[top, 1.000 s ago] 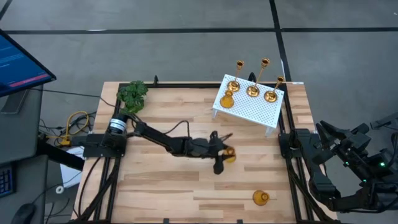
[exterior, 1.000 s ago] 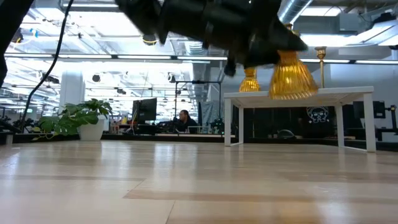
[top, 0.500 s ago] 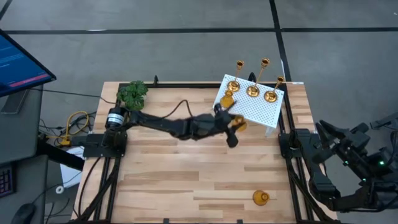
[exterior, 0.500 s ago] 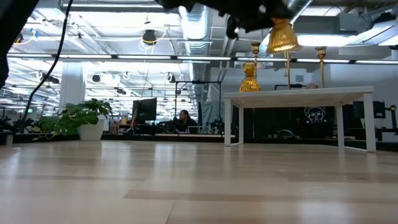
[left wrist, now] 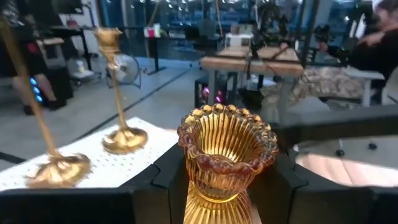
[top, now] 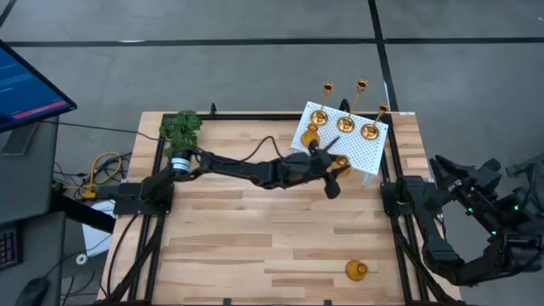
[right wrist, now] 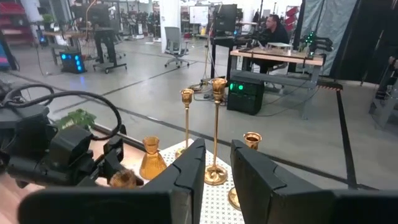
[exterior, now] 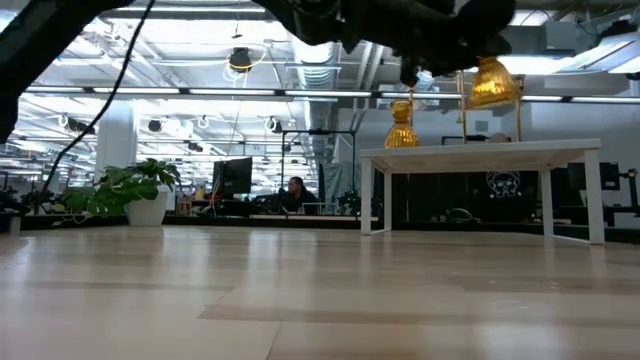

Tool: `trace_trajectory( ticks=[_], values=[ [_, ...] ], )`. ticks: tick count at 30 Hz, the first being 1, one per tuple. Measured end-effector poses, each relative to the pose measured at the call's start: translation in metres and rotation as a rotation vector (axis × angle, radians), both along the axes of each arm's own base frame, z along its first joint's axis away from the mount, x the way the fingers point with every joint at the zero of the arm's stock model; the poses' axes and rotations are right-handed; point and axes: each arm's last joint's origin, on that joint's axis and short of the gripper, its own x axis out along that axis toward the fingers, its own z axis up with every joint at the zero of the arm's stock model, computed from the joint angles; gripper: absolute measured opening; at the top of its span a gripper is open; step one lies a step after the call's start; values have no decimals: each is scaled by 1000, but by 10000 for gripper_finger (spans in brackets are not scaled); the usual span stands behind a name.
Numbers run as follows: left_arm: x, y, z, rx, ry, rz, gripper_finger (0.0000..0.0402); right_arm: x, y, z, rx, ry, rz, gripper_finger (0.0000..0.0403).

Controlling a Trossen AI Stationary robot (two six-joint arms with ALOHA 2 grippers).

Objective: Pick & Place candle stick holders
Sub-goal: Put the top yellow candle holder on the shelf aligned with the other yellow candle holder

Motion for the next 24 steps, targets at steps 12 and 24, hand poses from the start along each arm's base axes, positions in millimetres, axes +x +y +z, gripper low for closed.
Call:
trace_trajectory(
  ticks=[12, 24],
  values=[
    [31, 38, -16, -8, 12, 102, 134, -2, -20, -7, 53, 56, 28, 69],
    [32, 54, -15, -5, 9, 134, 134, -2, -25, -6, 30, 65, 29, 69]
  ],
)
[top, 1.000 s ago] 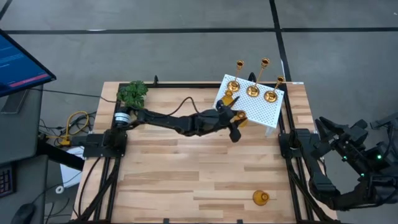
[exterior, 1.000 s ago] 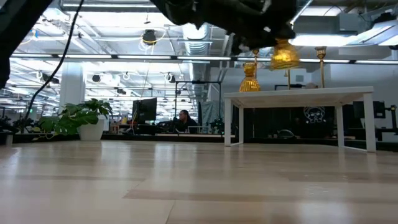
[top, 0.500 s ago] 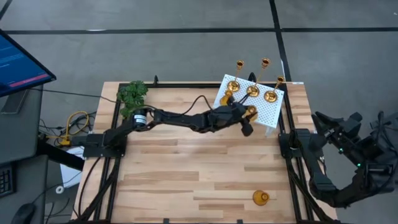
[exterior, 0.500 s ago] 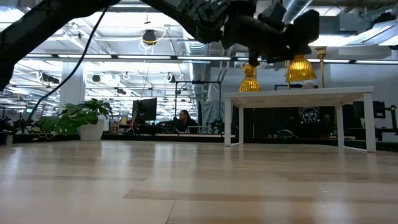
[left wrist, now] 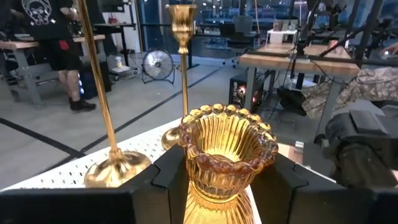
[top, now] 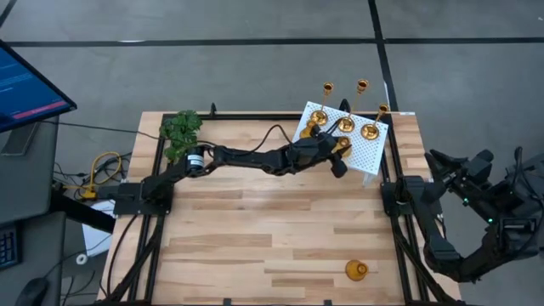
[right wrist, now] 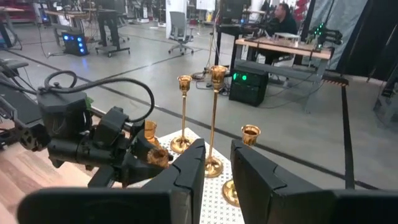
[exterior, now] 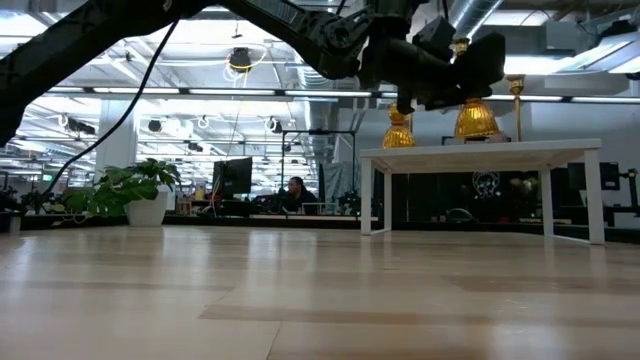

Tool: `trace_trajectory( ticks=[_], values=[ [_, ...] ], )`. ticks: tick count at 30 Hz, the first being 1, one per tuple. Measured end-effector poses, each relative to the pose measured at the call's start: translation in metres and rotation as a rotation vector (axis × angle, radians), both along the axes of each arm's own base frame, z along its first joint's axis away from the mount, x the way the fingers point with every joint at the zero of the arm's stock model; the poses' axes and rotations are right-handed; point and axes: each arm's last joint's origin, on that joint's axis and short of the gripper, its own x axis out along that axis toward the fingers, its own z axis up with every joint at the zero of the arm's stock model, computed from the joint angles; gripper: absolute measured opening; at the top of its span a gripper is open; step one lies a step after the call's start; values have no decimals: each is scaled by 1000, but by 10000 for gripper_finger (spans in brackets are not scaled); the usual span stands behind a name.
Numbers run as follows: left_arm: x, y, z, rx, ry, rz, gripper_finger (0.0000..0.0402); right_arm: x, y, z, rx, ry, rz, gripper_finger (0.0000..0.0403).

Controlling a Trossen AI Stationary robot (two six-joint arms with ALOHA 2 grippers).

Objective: Pick & Place candle stick holders
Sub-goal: Put the top yellow candle holder on the shelf aligned with the other yellow candle holder

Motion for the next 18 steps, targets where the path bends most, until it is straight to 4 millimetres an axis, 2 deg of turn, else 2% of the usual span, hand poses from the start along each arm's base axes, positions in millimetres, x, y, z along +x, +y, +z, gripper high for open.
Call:
trace_trajectory(
  ticks=[7, 14, 18],
  values=[
    [1, -6, -1, -17, 7, -13, 141, 0, 0, 1, -3, -9, -1, 69],
    [0, -47, -2, 17, 35, 65, 132, 0, 0, 1, -3, -9, -1, 69],
    [-1, -52, -2, 12, 38, 133, 132, 0, 0, 1, -3, -9, -1, 69]
  ],
)
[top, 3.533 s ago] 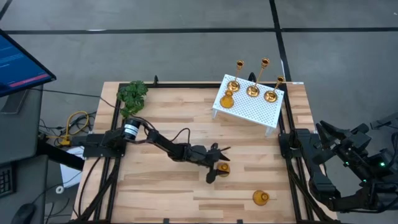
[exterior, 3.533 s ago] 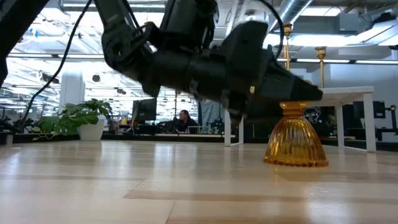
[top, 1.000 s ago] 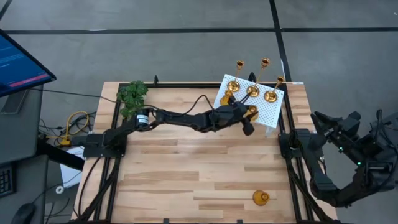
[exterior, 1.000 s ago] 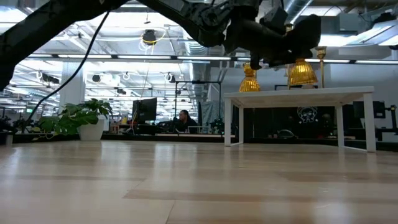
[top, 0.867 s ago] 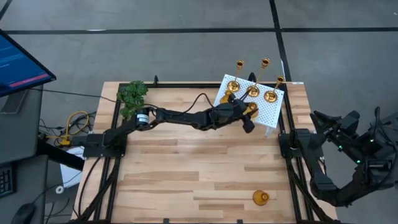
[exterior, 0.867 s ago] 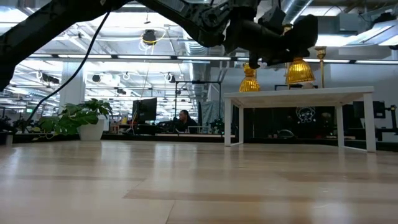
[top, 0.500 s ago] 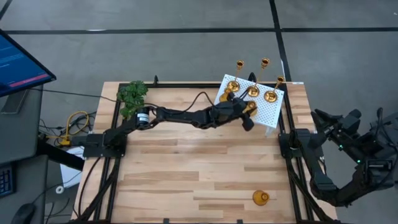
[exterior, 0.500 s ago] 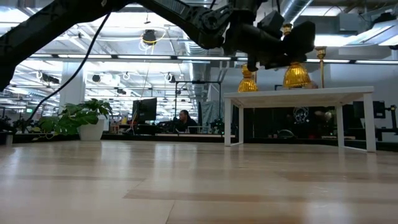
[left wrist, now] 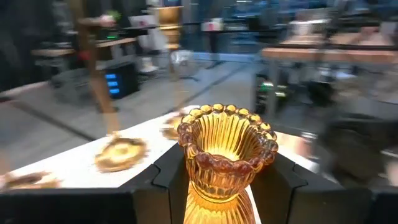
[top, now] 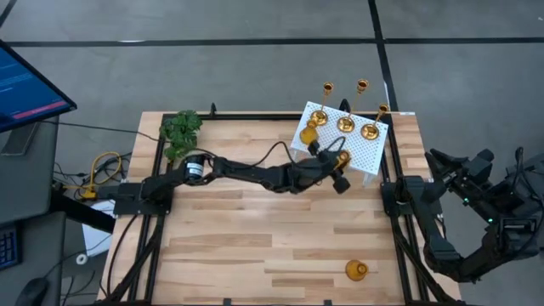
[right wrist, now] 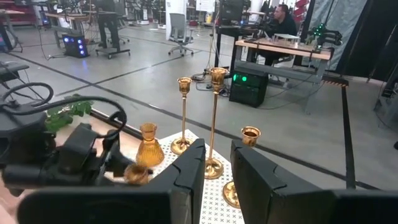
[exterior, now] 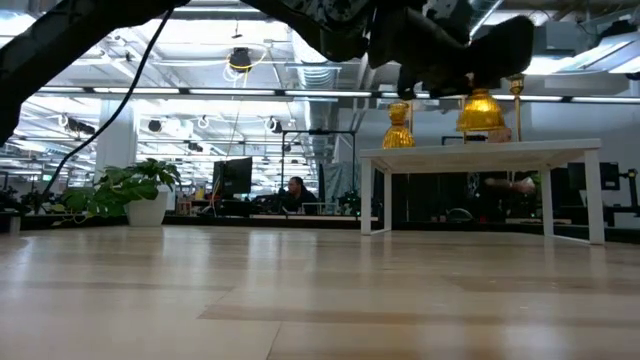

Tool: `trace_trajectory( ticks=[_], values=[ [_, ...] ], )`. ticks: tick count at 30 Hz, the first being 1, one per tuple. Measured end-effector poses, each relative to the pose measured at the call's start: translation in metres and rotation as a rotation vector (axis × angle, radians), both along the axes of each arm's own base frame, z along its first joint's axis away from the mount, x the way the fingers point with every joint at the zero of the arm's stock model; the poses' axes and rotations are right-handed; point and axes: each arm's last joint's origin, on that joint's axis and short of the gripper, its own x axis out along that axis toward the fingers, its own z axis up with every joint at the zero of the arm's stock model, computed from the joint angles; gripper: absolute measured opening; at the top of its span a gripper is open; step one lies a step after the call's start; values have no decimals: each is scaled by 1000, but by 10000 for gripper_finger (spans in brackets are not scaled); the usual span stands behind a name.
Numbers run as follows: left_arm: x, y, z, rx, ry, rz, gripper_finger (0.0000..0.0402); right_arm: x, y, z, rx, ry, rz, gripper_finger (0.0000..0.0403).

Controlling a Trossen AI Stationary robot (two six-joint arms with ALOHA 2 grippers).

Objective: Pick & Place candle stick holders
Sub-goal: Put the top yellow candle holder on the shelf aligned with the other yellow candle holder

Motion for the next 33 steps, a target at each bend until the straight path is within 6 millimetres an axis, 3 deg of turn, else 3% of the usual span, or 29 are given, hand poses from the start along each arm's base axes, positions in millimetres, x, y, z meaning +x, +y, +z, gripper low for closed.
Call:
trace_trajectory(
  ticks=[4, 8, 11, 15, 21, 26, 33],
  values=[
    [-2, 9, 2, -75, -48, 111, 132, 0, 0, 0, 0, 0, 0, 69],
    [-3, 10, 18, -143, -144, 118, 132, 0, 0, 0, 1, -1, 4, 69],
    [-3, 1, 24, -165, -175, 97, 132, 0, 0, 0, 1, -1, 5, 69],
    [12, -21, 17, -162, -177, 65, 132, 0, 0, 0, 1, -1, 6, 69],
    [32, -42, 22, -19, -120, 100, 132, 0, 0, 0, 1, -1, 7, 69],
    [35, -23, 13, 4, -34, 218, 132, 0, 0, 0, 1, -1, 8, 69],
    [35, -7, 14, -21, -60, 230, 132, 0, 0, 0, 1, -3, 7, 69]
  ],
)
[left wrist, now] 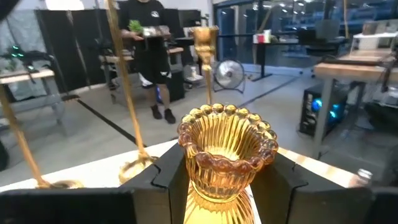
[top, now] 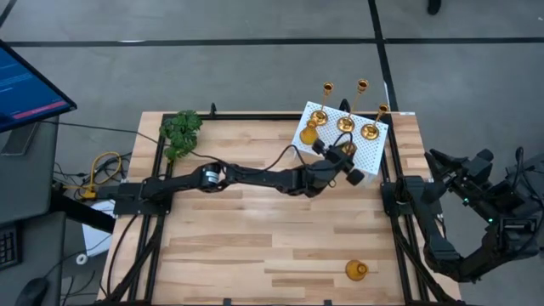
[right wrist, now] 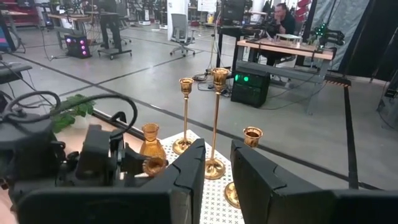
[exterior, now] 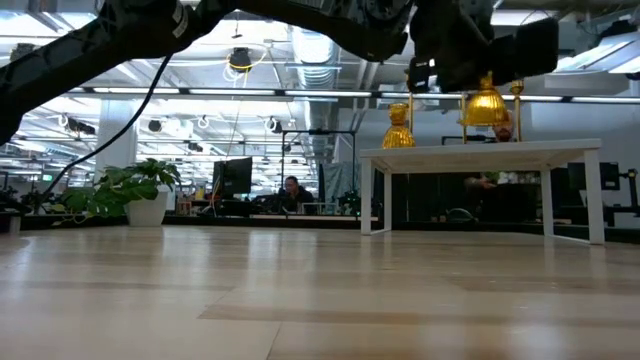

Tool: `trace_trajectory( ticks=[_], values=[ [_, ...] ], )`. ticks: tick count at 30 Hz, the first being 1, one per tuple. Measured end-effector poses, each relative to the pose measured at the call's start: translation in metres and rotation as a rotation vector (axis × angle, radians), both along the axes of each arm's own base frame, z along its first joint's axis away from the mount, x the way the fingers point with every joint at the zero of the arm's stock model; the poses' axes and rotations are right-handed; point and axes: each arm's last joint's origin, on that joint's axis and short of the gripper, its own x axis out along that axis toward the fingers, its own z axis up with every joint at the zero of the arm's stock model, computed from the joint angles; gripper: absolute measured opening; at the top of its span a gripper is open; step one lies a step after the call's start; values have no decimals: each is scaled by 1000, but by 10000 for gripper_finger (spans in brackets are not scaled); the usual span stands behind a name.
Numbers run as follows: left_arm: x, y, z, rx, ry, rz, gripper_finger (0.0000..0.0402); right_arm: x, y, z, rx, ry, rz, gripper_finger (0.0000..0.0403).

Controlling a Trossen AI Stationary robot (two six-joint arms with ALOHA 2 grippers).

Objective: Pick & Place candle stick holders
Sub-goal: Put the top yellow candle holder on the shelf aligned with the other yellow candle holder

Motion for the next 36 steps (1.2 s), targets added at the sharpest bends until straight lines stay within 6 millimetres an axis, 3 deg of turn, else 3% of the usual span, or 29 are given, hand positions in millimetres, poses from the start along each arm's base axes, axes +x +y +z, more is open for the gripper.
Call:
trace_trajectory(
  ticks=[12, 36],
  values=[
    [9, 19, -23, -79, -41, -5, 132, 0, 0, 0, -2, 3, 1, 69],
    [10, 25, -24, -43, 1, -8, 158, 0, 0, 0, -6, 8, 2, 69]
  ],
)
